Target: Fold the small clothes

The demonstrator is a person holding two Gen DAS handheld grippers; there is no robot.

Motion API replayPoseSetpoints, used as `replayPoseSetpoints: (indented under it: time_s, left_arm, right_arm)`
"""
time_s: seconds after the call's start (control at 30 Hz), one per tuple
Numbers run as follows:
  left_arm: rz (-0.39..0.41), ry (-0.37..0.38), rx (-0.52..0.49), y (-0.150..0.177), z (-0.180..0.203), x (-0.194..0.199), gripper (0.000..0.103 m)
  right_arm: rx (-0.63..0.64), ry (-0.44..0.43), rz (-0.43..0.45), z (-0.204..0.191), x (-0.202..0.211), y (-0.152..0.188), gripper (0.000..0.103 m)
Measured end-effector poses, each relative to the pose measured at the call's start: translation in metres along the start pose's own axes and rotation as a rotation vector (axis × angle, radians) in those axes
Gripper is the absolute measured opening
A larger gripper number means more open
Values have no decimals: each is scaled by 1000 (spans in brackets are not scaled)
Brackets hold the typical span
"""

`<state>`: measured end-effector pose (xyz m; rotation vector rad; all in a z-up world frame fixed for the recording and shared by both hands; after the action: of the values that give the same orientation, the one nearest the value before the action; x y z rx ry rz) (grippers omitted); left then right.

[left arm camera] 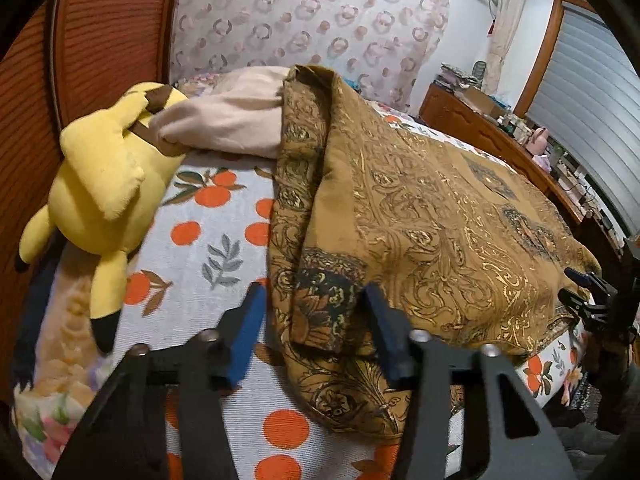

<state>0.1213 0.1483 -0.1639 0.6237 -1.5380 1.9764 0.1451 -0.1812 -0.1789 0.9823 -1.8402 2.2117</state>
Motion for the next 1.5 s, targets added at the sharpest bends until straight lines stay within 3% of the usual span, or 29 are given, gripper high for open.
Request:
replayPoseSetpoints:
  time_s: [0.17,0.23,0.3,0.4,0.63,0.87,1.07,1.5]
  left_arm:
    - [-5,-24,-48,2,5,-1,40]
    - [-9,-8,-56,3,7,-1,20]
    - [-5,18,-59,3,13,1,10]
    - [27,30,-81,-5,24,8,8]
    - [164,172,-141,-55,82,37,8]
    - [253,310,-173,-108,150,40,7]
    - [266,396,-223,-129,196,37,7]
    - [232,504,-335,-125,263,44,7]
  right_arm:
    - [1,-1,1,-2,5,1,81]
    - [1,-1,1,-2,5,1,81]
    - [1,-1,1,-2,5,1,81]
    - [2,-2,1,-2,5,1,81]
    - [-31,-23,-14,8,17,-1,81]
    - [-60,38,26,40,39,-10,81]
    - [-103,53,54,52,54,-10,81]
    - [-120,64,82,49,66,-3,81]
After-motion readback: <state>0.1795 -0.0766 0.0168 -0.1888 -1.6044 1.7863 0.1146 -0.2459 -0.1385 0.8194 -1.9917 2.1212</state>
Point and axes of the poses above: each gripper's, at about its wrist camera, not at the fingertips, and x roughly against the way its jaws point, z to its right, y to its underside, the point moved 7 cm from there along -x, roughly the way its jaws point, and after that the axes turned 4 degrees about z, right-handed, at the moved point
